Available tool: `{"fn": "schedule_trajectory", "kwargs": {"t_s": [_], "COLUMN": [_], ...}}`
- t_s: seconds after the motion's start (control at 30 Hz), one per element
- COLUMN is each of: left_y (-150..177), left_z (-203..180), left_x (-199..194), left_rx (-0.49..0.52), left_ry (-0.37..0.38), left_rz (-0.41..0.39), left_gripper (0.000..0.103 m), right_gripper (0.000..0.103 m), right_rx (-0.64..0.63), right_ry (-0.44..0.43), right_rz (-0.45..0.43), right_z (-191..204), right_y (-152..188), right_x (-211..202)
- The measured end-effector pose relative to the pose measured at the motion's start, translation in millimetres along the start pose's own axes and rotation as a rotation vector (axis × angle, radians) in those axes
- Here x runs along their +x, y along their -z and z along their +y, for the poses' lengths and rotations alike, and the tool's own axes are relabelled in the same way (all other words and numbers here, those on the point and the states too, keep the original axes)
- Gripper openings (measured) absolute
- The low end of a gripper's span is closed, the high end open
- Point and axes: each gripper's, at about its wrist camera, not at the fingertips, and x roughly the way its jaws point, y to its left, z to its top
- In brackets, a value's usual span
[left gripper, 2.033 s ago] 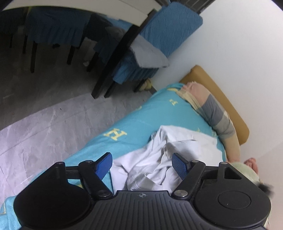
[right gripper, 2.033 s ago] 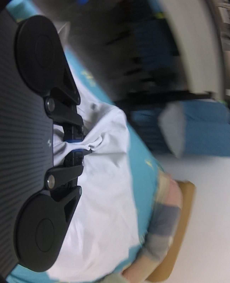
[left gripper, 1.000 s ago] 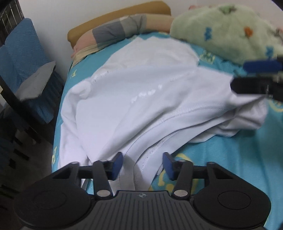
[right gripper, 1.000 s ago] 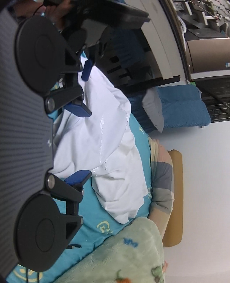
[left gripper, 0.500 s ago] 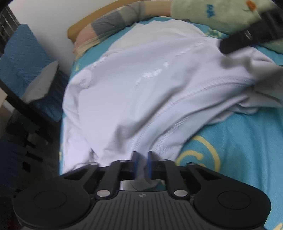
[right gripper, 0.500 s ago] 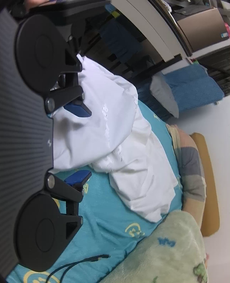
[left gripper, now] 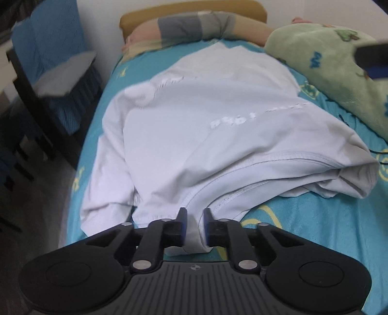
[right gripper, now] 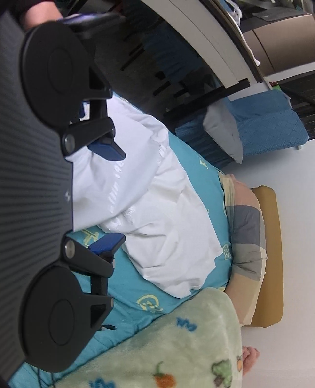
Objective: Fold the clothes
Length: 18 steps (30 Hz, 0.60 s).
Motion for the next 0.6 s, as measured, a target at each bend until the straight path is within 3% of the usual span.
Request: {"fn": "schedule_trajectory", "kwargs": {"t_s": [0.17,0.33,0.6], "left_y": [6.2,11.0,7.7], "left_z": [-16.1,-32.5,-19.0], "left_x": [12.6,14.4,8.4], "left_rx": [0.039,0.115,0.094], "left_ry": [-0.02,-0.114,-0.197], "left_rz": [0.004,-0.037,-0.039], "left_gripper": [0.041,0.051,0.044], "right_gripper": [0.068,0.069,0.069], "right_rx": [0.087,0.163,-0.057], "right_ry": [-0.024,-0.076,-0.085], "right_rz": [-0.098,-0.141,-0.175], "right_z": [-18.0,-30.1,-5.0], "right_y": [22.9,52.0,69.9], "right_x": [5.3,24.9,47.5]}}
